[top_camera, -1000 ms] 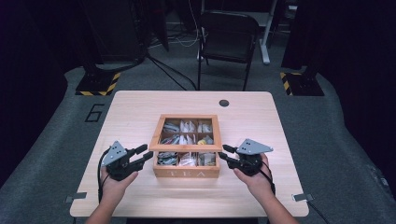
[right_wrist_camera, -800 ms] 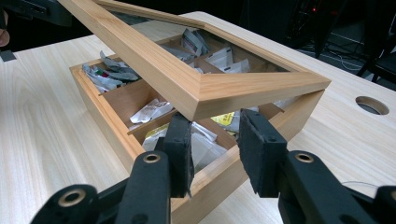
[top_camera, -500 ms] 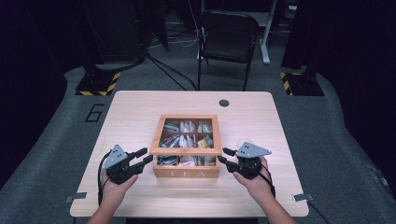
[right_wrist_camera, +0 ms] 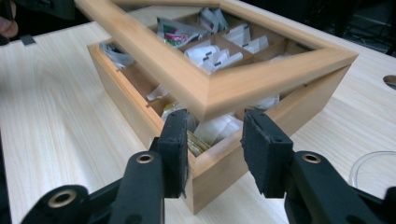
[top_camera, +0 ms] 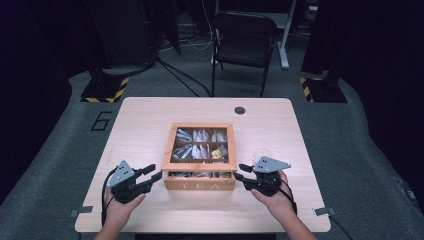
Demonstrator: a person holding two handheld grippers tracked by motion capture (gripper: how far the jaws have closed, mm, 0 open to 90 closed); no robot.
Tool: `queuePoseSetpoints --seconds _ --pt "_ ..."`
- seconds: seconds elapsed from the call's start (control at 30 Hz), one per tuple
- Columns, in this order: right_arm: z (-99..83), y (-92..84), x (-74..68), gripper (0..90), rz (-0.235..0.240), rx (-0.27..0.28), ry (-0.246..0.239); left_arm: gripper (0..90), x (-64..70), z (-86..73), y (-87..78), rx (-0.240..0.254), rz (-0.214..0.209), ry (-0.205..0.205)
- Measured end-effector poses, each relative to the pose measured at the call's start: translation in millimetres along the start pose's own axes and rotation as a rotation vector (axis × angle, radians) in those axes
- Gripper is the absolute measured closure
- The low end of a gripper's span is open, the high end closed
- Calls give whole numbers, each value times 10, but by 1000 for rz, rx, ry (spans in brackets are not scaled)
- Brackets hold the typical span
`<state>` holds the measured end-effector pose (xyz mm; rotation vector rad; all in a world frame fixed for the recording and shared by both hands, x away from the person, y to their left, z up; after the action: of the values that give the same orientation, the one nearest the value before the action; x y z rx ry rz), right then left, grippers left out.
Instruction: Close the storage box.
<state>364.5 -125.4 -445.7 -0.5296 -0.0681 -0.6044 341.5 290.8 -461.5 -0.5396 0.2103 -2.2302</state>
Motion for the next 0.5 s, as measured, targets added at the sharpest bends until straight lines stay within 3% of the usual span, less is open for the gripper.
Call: queuePoseSetpoints --seconds 0.13,0.5 --pt "-6 -61 32 604 1 22 22 573 -12 11 -38 11 7 -10" --pt "-49 -19 82 539 -39 5 42 552 -98 44 37 12 34 -46"
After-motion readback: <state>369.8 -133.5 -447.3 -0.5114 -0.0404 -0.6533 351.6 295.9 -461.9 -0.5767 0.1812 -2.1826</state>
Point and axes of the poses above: each handheld gripper's, and its own axes: y roughly forward along the jaws, z roughly out of its top, x roughly to its right, the point moved 1 cm from there along y, roughly forward along the jaws, and after that the axes turned 14 degrees about -y, right-handed, at the moved point
